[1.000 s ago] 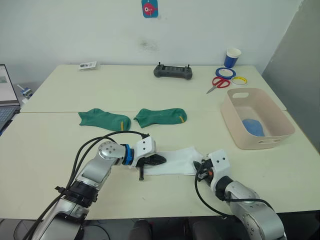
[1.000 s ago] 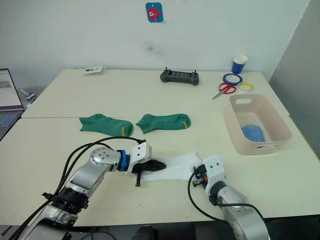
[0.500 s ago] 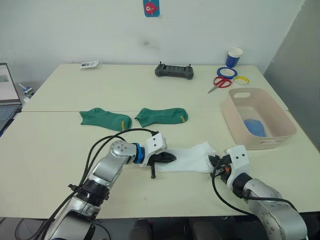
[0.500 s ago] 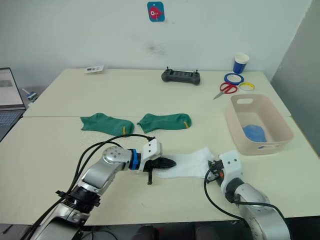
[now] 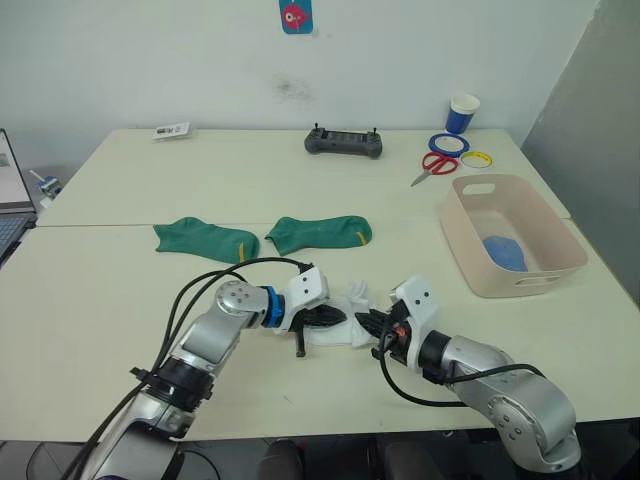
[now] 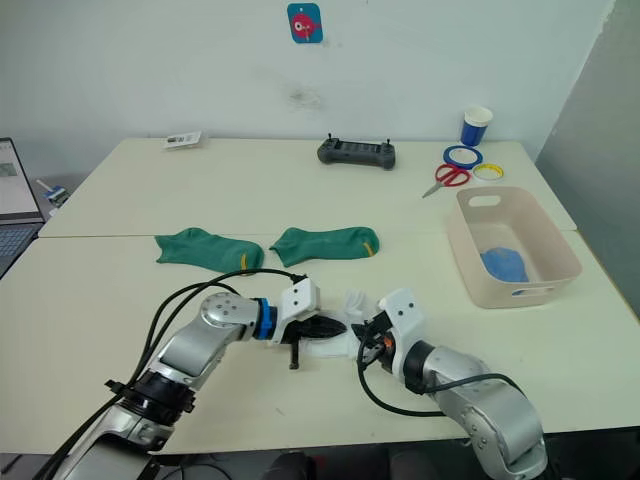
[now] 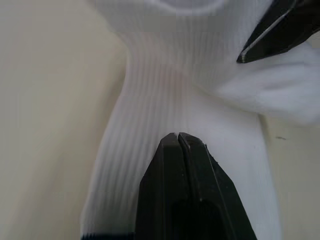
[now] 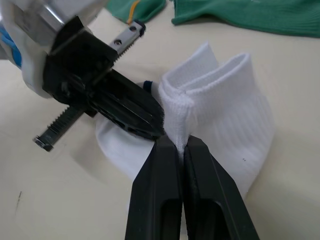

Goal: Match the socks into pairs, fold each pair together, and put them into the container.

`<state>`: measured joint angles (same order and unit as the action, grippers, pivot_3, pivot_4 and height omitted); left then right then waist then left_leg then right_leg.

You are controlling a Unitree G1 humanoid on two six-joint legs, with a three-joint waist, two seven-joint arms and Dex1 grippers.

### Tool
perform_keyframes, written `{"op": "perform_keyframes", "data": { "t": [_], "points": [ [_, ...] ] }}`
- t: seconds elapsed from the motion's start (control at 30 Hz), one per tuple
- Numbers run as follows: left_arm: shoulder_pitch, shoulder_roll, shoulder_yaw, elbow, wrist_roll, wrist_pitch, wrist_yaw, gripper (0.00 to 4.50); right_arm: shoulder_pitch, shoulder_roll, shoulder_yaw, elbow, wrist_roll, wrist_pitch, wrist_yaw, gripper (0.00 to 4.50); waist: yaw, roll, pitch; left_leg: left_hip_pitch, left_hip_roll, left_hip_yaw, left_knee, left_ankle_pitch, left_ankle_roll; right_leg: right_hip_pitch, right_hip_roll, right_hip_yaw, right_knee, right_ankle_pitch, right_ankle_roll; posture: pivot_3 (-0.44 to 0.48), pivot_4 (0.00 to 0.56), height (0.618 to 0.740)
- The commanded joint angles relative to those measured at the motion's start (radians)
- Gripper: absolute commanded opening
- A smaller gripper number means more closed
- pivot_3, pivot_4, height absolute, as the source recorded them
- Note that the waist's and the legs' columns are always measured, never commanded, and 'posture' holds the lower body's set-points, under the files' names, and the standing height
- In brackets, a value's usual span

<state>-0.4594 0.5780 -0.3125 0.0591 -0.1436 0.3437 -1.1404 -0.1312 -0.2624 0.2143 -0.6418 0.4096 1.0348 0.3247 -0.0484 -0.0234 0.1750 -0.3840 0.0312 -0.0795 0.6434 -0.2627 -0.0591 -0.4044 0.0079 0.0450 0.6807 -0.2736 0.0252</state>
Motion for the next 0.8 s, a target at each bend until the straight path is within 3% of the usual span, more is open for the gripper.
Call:
{"op": "perform_keyframes", "data": {
  "t": [0.03,0.43,0.8],
  "points": [
    [0.011,0.044,0.027,-0.053,-0.019,0.019,-0.03,0.0,-0.034,-0.002,0.008,0.002,0.022,0.014,0.014,0.05,-0.001,0.0,0.0,0.0,0.0,0.0,0.0,0.0,0.0,0.0,0.0,0.0,0.0,0.0,0.0,0.0,0.15,0.74],
    [0.047,0.043,0.011,-0.001,0.01,-0.044,-0.006,0.0,-0.205,0.057,0.1,0.206,0.003,-0.001,0.048,0.05,-0.006,0.0,0.0,0.001,0.0,0.0,0.0,0.0,0.0,0.0,0.0,-0.001,0.001,0.0,-0.001,0.0,0.15,0.74],
    [0.056,0.051,0.012,0.001,0.021,-0.076,-0.005,0.0,-0.275,0.063,0.076,0.218,0.065,0.072,0.091,0.05,-0.006,0.0,0.0,0.0,0.0,-0.001,0.0,0.0,0.0,0.0,0.0,-0.001,0.0,0.0,-0.001,0.0,0.15,0.74]
  ]
}}
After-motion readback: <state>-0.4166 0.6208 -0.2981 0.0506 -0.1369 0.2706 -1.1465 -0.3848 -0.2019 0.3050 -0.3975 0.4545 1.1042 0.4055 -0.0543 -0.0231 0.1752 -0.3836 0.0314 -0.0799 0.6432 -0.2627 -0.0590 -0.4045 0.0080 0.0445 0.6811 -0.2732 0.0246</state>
